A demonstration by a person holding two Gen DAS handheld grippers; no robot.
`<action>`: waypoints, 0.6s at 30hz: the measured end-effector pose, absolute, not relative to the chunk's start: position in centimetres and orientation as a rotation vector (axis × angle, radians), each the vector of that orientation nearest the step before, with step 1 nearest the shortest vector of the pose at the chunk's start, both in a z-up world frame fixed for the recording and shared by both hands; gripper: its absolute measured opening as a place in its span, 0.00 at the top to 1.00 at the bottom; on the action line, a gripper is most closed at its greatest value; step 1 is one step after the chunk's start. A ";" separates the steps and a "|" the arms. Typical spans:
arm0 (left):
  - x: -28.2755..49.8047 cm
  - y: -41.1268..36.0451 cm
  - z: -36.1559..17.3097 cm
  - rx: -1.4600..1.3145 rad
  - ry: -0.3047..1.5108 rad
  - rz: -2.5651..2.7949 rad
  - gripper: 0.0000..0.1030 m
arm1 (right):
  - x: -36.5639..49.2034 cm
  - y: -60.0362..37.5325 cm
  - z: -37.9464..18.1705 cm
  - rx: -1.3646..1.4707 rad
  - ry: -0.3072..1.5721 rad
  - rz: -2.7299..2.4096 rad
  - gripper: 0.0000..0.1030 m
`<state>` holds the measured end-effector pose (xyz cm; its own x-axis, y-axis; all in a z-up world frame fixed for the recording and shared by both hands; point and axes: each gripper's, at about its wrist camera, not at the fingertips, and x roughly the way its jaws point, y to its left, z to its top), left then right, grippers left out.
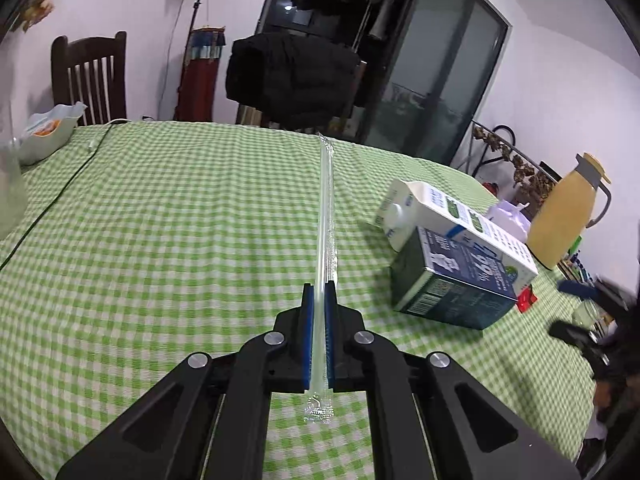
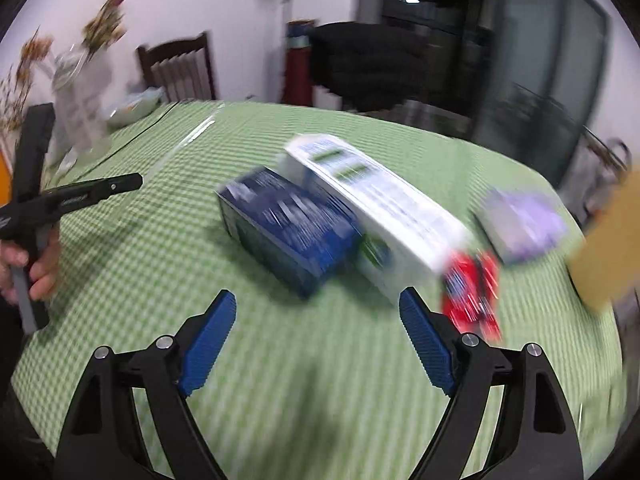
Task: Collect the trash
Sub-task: 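Grasp the dark blue printed box with the right gripper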
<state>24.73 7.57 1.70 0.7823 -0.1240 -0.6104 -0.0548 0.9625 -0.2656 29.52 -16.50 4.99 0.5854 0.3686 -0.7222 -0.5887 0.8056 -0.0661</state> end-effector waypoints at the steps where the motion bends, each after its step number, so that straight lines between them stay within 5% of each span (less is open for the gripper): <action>1: 24.8 7.7 1.7 -0.283 0.676 -0.034 0.98 | 31.1 -14.9 4.9 -0.346 0.774 0.611 0.22; 10: 25.4 9.5 1.6 -0.353 0.682 0.007 0.98 | 36.3 -8.8 1.6 -0.594 0.898 0.683 0.21; 18: 25.2 8.7 1.4 -0.337 0.691 -0.007 0.98 | 34.6 -13.2 -0.2 -0.447 0.917 0.690 0.19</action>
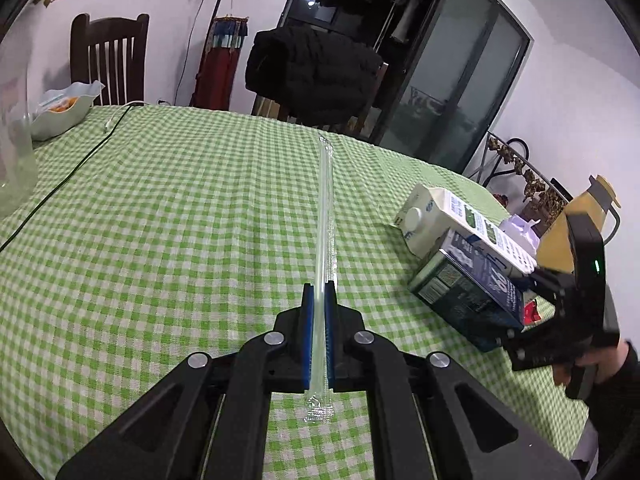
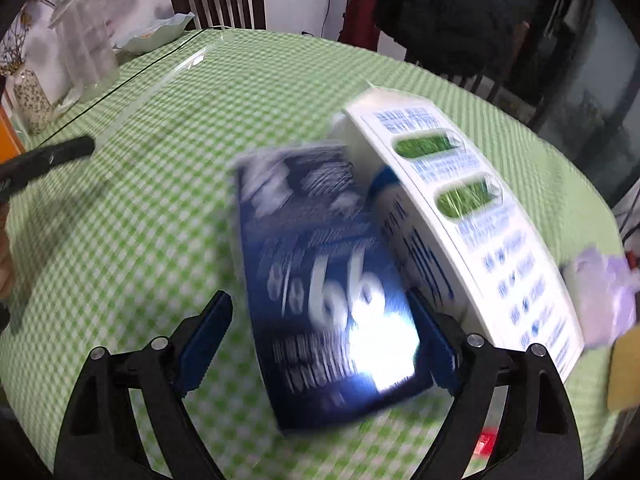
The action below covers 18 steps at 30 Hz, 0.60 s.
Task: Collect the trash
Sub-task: 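Grasp the dark blue printed box with the right gripper, then carry the straw and blue box over the bin and open both grippers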
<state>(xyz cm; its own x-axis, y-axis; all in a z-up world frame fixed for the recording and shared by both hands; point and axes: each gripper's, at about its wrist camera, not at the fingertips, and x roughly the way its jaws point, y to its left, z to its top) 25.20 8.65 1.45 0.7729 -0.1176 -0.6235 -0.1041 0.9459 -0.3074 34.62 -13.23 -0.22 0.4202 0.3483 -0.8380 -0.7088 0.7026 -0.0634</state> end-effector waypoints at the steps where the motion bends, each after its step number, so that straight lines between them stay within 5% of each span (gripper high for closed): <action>1: 25.2 8.5 1.5 -0.335 0.685 -0.009 0.98 | 34.7 -13.6 -0.2 -0.385 0.937 0.708 0.21; 3: 25.0 7.9 1.7 -0.321 0.663 -0.022 0.98 | 34.9 -14.9 -0.8 -0.232 0.973 0.692 0.40; 18: 23.3 5.6 3.0 -0.291 0.576 -0.098 0.98 | 19.8 -25.8 6.4 0.021 0.749 0.489 0.42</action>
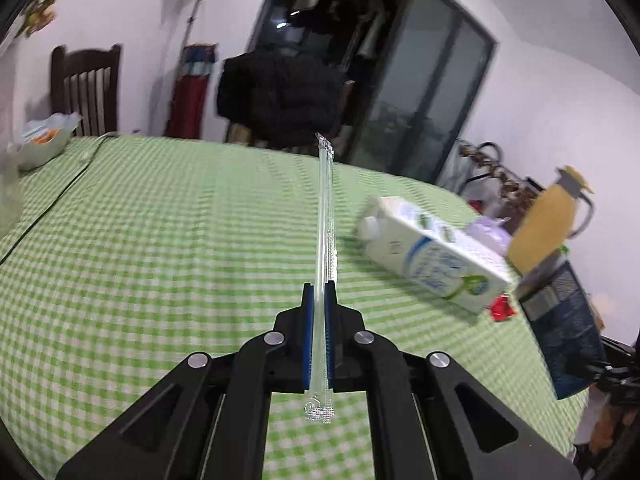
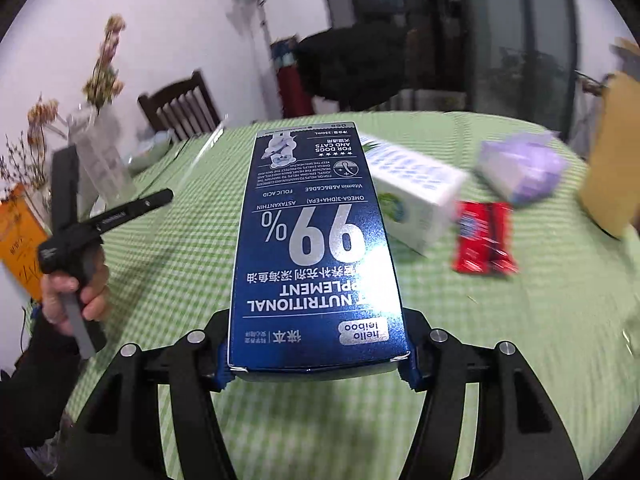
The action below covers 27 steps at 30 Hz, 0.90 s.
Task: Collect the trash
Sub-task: 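Carry the straw and blue box over the bin and open both grippers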
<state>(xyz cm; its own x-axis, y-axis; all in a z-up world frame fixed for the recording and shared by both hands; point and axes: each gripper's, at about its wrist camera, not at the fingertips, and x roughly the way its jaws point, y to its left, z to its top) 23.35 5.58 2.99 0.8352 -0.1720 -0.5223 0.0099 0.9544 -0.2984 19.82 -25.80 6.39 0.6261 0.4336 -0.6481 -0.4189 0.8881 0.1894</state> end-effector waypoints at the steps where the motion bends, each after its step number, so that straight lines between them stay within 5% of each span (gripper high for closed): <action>1: 23.1 5.1 3.1 -0.285 0.576 -0.092 0.98 | 18.3 -27.2 7.0 0.038 0.735 0.449 0.42; 8: 19.2 -1.2 5.9 -0.283 0.597 -0.261 0.98 | 6.9 -40.6 7.1 0.163 0.626 0.138 0.42; 16: 14.3 -17.4 8.5 -0.186 0.599 -0.618 0.98 | -3.7 -57.6 -3.0 0.266 0.826 -0.403 0.42; 27: 8.6 -41.6 0.9 0.089 0.859 -0.948 0.98 | -6.4 -67.6 -14.7 0.496 0.968 -0.642 0.39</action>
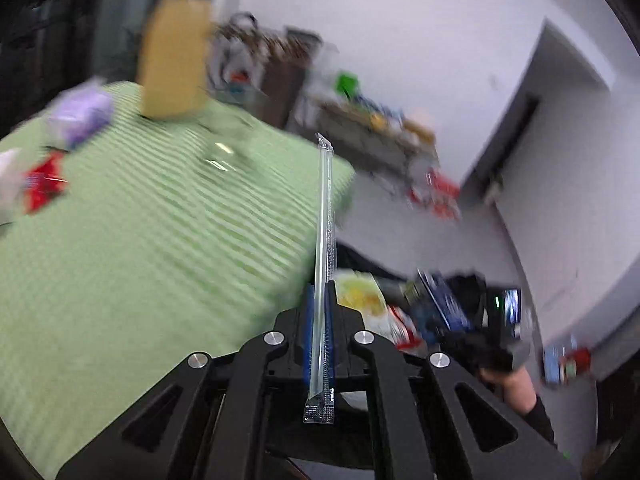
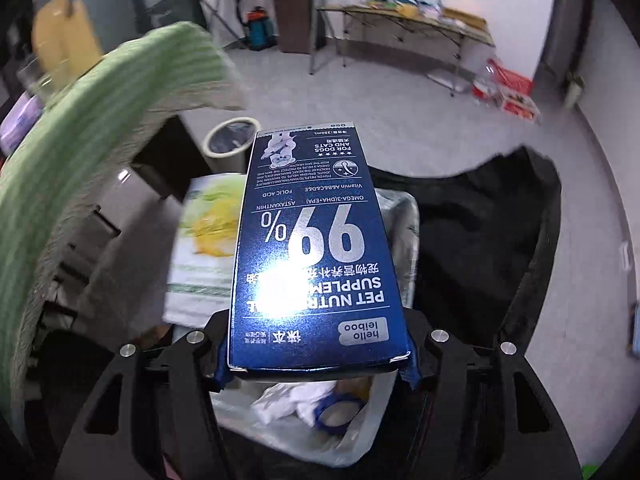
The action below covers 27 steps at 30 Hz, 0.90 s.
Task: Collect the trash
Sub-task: 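Carry the straw and blue box over the bin and open both grippers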
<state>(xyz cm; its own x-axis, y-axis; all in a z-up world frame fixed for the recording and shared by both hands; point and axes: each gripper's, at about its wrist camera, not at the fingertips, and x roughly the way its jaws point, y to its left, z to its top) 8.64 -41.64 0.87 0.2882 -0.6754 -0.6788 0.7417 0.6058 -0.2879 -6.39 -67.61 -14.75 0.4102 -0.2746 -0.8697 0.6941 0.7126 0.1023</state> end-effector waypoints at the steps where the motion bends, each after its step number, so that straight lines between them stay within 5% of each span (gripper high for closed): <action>1: 8.3 -43.1 0.2 0.109 0.875 -0.960 0.98 | -6.2 -68.3 -15.5 0.521 0.987 -0.635 0.37; 13: 3.2 -59.8 -15.4 0.370 1.307 -0.994 0.98 | -14.6 -70.8 -11.7 0.596 0.771 -0.592 0.25; 24: 3.1 -65.8 -23.5 0.464 1.437 -0.932 0.98 | -16.1 -69.9 -12.7 0.610 0.781 -0.566 0.25; 25: 3.2 -65.9 -23.6 0.472 1.442 -0.935 0.97 | -15.9 -69.8 -12.9 0.609 0.787 -0.562 0.25; 27: 3.0 -65.9 -24.2 0.500 1.443 -0.919 0.76 | -15.5 -69.6 -13.1 0.609 0.795 -0.550 0.25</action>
<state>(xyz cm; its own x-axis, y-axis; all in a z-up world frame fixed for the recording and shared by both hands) 3.02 -65.87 -24.22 -0.1150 -0.2292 -0.9666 0.7789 0.5831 -0.2309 -15.49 -69.56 -13.12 0.5816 -0.2214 -0.7828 0.6549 0.6982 0.2891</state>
